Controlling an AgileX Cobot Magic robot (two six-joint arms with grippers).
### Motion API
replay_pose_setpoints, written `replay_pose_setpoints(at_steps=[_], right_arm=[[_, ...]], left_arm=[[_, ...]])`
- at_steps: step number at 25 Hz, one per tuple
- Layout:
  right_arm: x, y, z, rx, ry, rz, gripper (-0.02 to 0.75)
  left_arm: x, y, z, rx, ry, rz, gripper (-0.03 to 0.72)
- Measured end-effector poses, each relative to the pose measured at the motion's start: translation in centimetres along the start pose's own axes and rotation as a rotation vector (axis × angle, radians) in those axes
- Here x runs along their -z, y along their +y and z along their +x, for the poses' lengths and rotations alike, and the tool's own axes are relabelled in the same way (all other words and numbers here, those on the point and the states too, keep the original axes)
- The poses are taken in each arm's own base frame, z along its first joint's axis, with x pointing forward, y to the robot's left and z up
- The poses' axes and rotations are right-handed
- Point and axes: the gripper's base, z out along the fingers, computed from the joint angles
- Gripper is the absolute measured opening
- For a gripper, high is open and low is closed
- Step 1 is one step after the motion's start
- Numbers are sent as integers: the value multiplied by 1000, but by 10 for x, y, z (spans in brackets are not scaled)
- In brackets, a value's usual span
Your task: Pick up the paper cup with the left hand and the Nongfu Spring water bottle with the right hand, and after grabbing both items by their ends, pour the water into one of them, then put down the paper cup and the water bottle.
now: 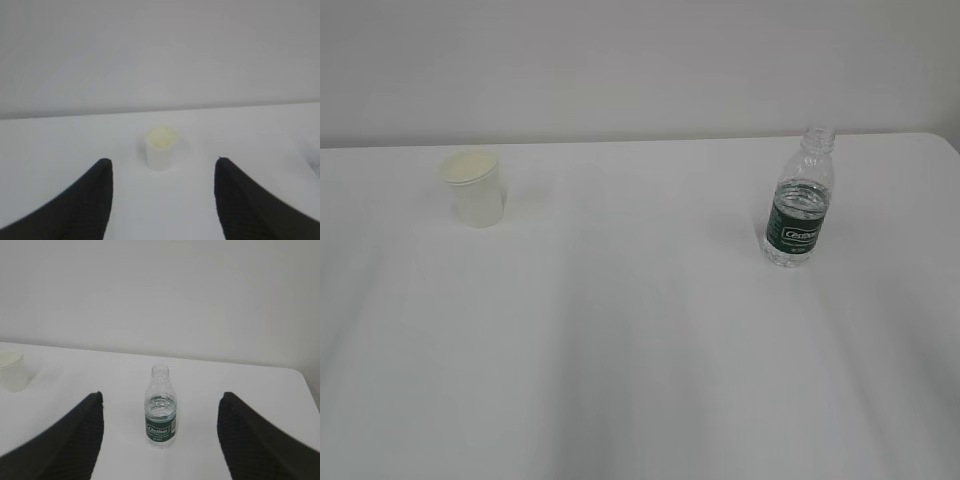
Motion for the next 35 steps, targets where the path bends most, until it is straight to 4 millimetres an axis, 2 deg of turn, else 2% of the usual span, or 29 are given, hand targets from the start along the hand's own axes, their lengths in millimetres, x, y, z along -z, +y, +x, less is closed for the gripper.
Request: replay_pose_setpoints(at_steps=[8,11,15,26,35], right_arm=[[-36,0,-24,18,-25,1,544],[-45,0,-30,27,-65,2,544],[-48,-1,-35,29,-112,3,544],[-59,-1,-36,30,-137,4,544],[-85,0,-25,30,-62,2,544]], left_arm=[[-8,4,-6,-30,-53,-26,525],[-18,6,-9,-32,-70,-41,563],[-39,9,-10,-19,-73,-44,575],[-66,-3,-14,-27,-139,17,574],[-100,0,-7,-24,-109,-10,571]])
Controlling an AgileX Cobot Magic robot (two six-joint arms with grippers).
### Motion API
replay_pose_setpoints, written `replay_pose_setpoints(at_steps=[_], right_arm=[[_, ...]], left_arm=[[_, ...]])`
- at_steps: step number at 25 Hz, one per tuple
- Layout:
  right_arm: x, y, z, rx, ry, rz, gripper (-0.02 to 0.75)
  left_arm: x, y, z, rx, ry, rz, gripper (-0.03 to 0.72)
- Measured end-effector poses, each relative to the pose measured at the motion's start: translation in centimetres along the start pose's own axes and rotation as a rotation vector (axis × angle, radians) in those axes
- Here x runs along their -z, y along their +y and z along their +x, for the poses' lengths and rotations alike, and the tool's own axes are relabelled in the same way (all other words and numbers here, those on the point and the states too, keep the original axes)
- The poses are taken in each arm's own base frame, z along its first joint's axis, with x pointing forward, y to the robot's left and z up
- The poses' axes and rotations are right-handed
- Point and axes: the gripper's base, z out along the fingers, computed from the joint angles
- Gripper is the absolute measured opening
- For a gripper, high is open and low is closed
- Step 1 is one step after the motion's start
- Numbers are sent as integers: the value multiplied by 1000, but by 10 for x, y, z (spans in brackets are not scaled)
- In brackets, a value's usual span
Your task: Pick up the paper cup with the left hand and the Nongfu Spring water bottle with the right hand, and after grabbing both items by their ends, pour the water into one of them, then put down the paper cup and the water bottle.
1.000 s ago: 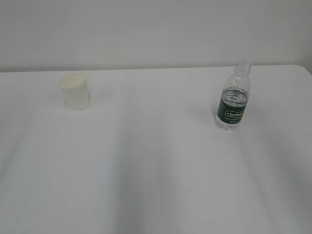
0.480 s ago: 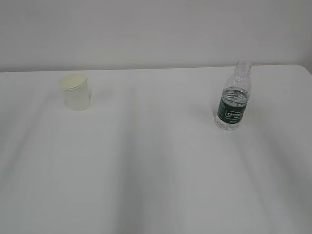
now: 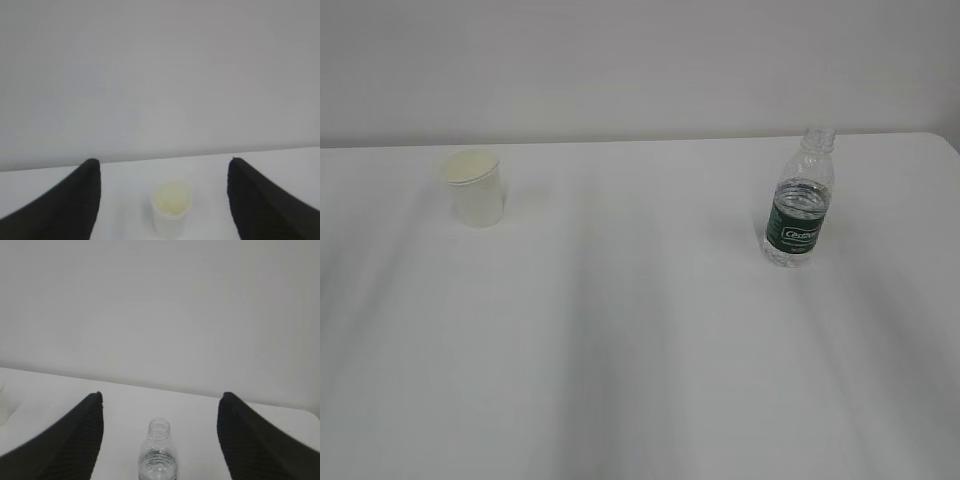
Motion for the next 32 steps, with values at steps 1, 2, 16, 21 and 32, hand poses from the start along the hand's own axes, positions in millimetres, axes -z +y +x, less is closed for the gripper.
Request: replay_pose_setpoints(at_steps=[1,2,16,21,32], right_arm=[[-4,0,2,0,10,0,544],[-6,0,3,0,16,-1,544],[-43,1,16,26,-56,-2,544],[-47,3,39,13,-64,-6,544],[-46,6,94,-37,-71,-15,544]], left_arm=[[-2,1,0,0,-13,-6,566],[-6,1,0,0,-23,-12,559],[-40,9,26,3,-18,-69,524],[-37,14,42,-5,-68,-104,524],[-40,-7,82,-78,-123,-35,524]])
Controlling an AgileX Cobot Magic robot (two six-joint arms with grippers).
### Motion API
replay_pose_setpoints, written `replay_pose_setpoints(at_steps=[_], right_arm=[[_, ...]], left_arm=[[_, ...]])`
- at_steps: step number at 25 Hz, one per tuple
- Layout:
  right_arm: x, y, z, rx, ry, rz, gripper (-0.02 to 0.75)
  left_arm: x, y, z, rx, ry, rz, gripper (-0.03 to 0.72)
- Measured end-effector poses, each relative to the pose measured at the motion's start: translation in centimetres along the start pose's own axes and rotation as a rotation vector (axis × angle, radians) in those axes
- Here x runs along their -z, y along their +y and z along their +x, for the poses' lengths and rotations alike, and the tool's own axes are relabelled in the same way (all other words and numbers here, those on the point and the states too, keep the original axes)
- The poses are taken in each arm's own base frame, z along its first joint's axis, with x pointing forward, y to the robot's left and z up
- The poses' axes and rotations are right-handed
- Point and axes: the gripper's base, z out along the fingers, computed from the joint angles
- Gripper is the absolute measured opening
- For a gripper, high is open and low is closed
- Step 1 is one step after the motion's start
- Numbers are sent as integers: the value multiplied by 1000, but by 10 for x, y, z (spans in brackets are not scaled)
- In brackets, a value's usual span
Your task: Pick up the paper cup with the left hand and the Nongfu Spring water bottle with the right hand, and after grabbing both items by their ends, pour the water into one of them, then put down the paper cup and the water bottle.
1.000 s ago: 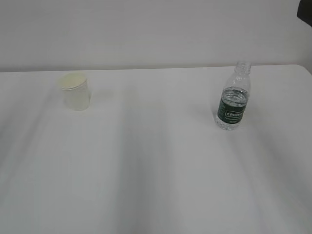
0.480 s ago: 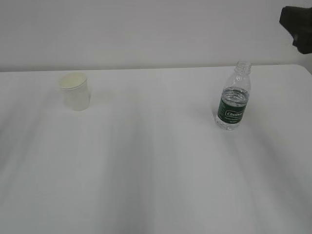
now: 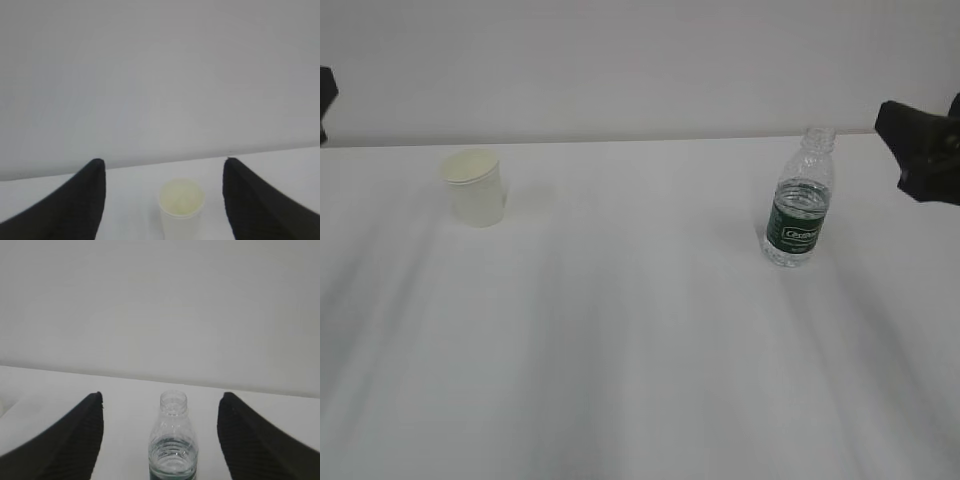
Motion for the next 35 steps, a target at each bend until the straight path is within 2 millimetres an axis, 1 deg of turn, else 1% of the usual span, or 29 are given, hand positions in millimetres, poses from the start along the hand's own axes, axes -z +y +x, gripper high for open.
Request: replay_pose_setpoints(at_steps=[3,7,10,12,14,18,21,24,27,30,32,35], right_arm=[[-2,0,16,-7,-6,-3,544],[-8,1,33,-18,-18,-5,544],[-12,1,47,-33,-31,-8,544],[-15,1,57,-55,-34,-10,544],[-19,1,66,-73,-29,-11,544],[-25,1,83,-83,7,-10,544],[-27,1,96,-86,58,-8,544],[-30,1,108,-87,105,-7,544],[-31,1,119,-75,150,-6,544],[-32,0,129,-61,191,8,544],[-32,-3,135,-59,211,43,544],[-33,-8,140,-61,229,99,544]], left_arm=[[-8,-10,17,-15,44,30,524],[-16,-24,33,-33,68,67,524],[-23,-28,44,-45,81,72,524],[-26,-29,53,-34,92,67,524],[-26,-27,59,-12,67,55,524],[-20,-24,74,-3,19,46,524],[-18,-23,88,-12,26,44,524],[-17,-23,104,-12,58,46,524],[-17,-23,124,-14,128,54,524],[-17,-24,138,-23,183,65,524],[-18,-25,143,-29,202,71,524],[-18,-25,145,-33,208,78,524]])
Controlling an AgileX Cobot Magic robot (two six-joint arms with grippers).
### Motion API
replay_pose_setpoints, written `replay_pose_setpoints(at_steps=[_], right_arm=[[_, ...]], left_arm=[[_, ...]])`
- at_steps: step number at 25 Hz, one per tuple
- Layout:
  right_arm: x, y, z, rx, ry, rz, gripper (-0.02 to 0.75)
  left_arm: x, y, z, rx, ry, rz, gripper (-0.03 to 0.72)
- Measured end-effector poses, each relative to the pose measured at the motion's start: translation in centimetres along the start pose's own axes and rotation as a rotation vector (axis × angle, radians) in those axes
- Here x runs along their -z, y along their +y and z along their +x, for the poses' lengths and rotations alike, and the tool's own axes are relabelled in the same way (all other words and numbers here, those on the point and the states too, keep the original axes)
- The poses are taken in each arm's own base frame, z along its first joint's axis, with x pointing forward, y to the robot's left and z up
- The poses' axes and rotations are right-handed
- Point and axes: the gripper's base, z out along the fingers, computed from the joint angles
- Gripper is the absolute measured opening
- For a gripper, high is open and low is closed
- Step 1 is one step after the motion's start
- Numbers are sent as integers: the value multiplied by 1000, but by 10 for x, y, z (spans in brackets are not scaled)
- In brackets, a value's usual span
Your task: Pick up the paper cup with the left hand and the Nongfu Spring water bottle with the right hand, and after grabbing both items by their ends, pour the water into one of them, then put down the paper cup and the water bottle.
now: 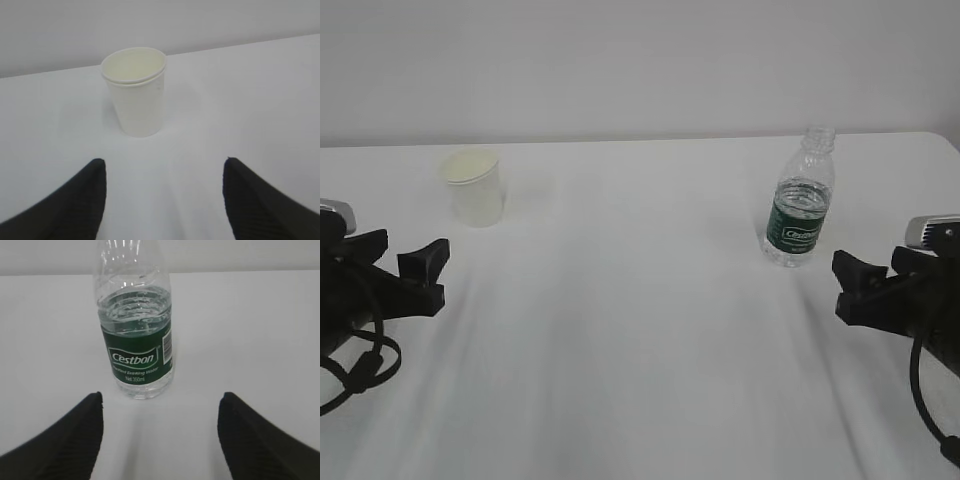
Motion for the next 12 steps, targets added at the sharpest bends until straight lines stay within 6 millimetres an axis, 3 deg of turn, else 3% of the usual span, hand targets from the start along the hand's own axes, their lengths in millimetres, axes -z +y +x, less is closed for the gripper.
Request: replay_pose_setpoints(at_steps=[6,12], right_arm=[[-14,2,6,45,14,-15,654],[-33,5,15,58,33,-32,679]], left_arm=[[0,0,0,-1,-1,3,524],[0,-1,0,-2,-1,7,524]])
